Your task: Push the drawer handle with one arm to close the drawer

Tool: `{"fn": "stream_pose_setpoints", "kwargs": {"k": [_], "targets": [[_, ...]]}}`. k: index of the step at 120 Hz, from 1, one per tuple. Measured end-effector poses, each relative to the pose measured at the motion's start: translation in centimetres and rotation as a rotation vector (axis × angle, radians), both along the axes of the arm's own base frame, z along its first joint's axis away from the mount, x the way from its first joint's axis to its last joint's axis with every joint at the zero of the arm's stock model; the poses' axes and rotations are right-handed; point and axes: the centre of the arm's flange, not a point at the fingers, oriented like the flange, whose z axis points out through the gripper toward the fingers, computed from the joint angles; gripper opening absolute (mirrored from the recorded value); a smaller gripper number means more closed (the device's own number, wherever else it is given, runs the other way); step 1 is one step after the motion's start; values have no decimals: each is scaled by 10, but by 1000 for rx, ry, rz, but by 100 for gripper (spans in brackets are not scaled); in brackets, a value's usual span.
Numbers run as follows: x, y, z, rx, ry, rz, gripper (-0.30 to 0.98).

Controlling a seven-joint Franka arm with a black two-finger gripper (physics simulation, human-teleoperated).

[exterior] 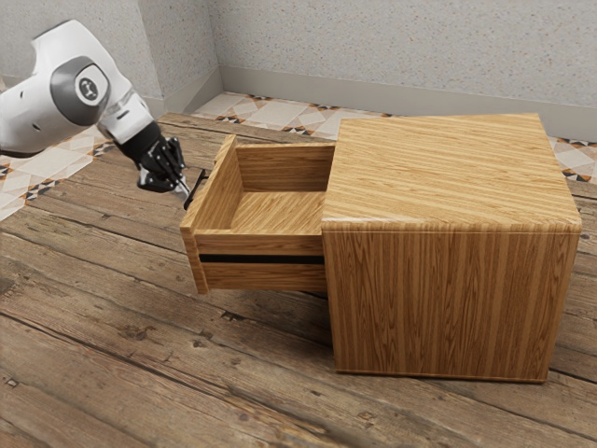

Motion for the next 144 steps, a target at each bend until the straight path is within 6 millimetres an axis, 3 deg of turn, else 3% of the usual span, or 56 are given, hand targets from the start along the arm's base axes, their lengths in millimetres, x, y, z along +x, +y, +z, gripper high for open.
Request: {"fn": "stream_pose_setpoints", "kwargs": {"k": [60, 99, 144], "targets": [[14, 1, -3, -9, -20, -22, -10], [36, -54, -9, -6, -24, -114, -10], [61, -83, -15, -12, -35, -148, -10]]}}
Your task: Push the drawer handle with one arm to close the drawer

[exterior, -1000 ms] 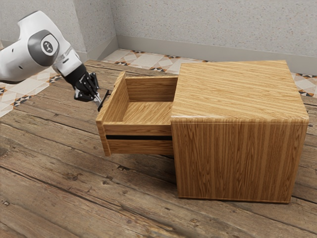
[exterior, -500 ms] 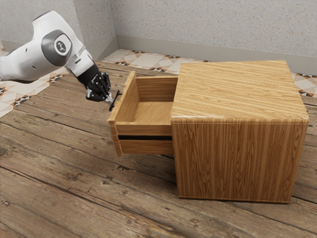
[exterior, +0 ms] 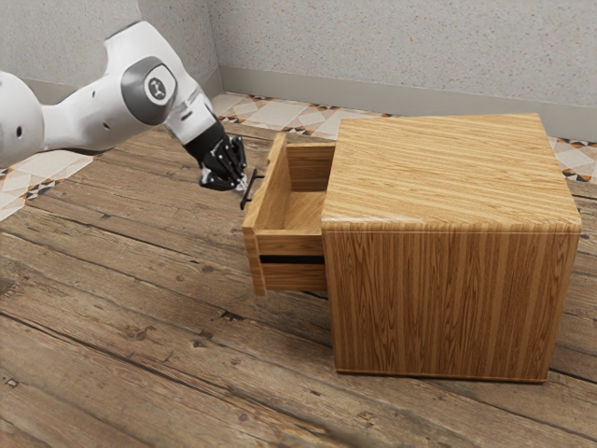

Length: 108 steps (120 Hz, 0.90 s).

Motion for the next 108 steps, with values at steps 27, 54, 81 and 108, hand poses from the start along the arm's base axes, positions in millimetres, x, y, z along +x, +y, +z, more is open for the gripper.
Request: {"fn": "stream_pose_setpoints", "kwargs": {"k": [27, 54, 81, 108], "targets": [[10, -14, 1, -6, -11, -18, -10], [28, -36, -6, -10, -18, -44, -10], [48, -58, -6, -25, -35, -73, -10], [67, -85, -11, -37, -50, -108, -10]]}}
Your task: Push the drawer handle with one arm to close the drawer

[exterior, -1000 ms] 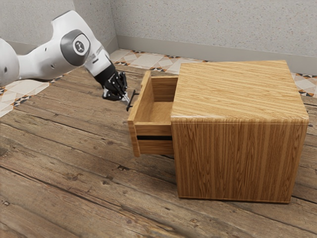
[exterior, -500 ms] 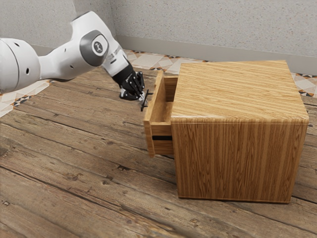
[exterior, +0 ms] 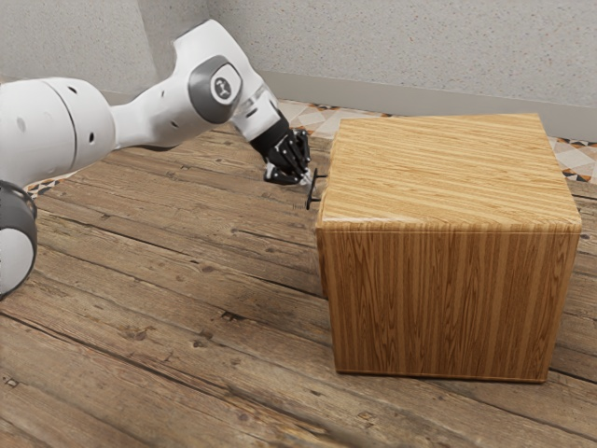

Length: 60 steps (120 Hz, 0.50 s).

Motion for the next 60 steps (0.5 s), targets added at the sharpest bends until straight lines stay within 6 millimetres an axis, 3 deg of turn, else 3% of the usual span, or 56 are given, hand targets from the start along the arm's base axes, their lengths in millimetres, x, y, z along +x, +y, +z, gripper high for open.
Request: {"fn": "stream_pose_setpoints", "kwargs": {"k": [12, 26, 28, 36, 42, 49, 60], "targets": [[3, -13, 3, -9, -9, -16, -10], [6, -12, 1, -12, -5, -10, -11], [3, -7, -4, -10, 9, -2, -10], [-21, 47, -18, 3, 75, 84, -10], [-44, 79, 0, 9, 73, 139, -1], [-72, 94, 39, 63, 52, 176, 12], [-124, 83, 140, 170, -1, 226, 31]]}}
